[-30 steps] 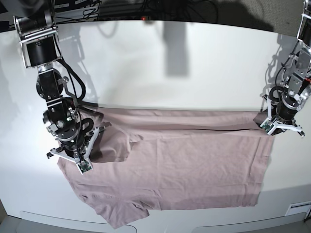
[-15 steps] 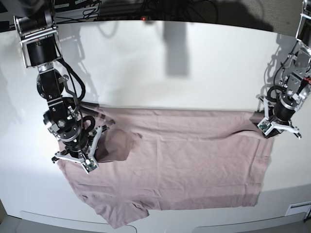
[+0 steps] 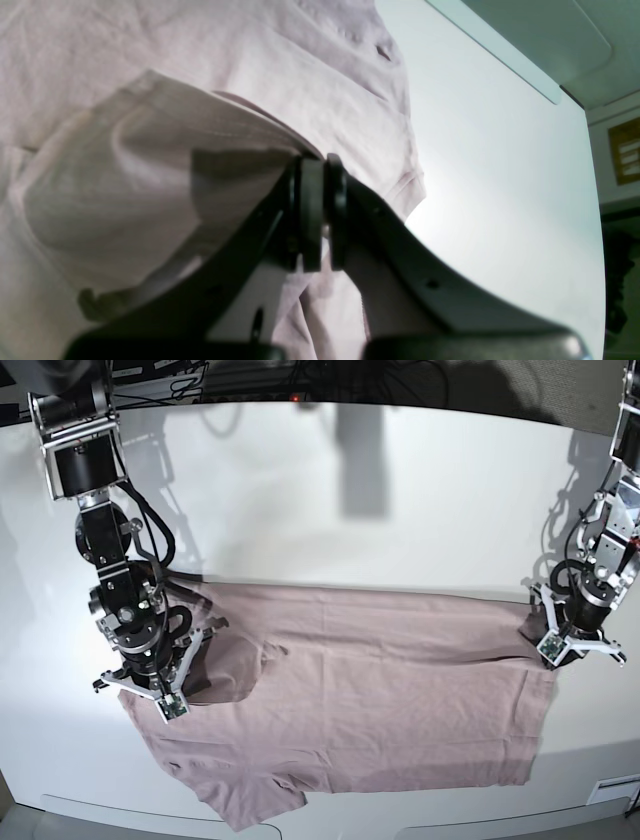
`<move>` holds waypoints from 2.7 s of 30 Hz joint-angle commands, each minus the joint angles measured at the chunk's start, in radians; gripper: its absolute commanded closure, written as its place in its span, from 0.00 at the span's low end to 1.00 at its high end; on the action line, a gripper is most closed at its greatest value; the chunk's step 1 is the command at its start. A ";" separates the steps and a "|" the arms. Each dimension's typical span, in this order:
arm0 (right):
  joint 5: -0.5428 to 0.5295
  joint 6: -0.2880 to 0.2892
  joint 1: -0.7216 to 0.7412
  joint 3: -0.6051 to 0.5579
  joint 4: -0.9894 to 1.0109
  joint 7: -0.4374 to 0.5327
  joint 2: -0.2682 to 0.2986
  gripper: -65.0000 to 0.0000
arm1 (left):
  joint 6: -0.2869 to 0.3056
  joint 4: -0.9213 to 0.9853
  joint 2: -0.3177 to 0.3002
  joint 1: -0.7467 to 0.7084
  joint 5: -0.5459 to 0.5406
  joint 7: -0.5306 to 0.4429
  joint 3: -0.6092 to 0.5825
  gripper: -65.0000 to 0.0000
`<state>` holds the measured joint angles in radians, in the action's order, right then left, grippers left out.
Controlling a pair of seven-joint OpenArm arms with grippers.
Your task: Fold the T-shirt properly
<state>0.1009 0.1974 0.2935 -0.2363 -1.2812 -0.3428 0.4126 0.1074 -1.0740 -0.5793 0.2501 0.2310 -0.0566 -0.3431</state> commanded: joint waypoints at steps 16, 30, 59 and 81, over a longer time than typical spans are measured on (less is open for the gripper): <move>0.000 -0.010 0.026 0.007 -0.013 0.012 0.011 1.00 | -0.022 0.014 -0.016 0.026 -0.004 -0.027 0.008 0.71; 0.000 -0.010 0.025 0.007 -0.012 0.007 0.011 1.00 | -0.029 0.132 0.039 0.076 -0.142 -0.062 0.008 0.67; 0.033 -0.014 0.031 0.007 -0.011 0.096 0.010 0.55 | -0.104 0.068 0.196 -0.001 -0.220 0.019 0.008 0.67; -0.192 0.129 -0.040 0.396 -0.011 -0.306 -0.160 0.55 | 0.002 0.051 0.216 0.004 -0.429 0.388 0.178 0.67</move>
<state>-0.0830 0.3214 0.2295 0.1574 -1.2762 -0.6678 0.2436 0.1181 -1.0145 -0.3519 0.2413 -0.2047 0.3134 -0.1669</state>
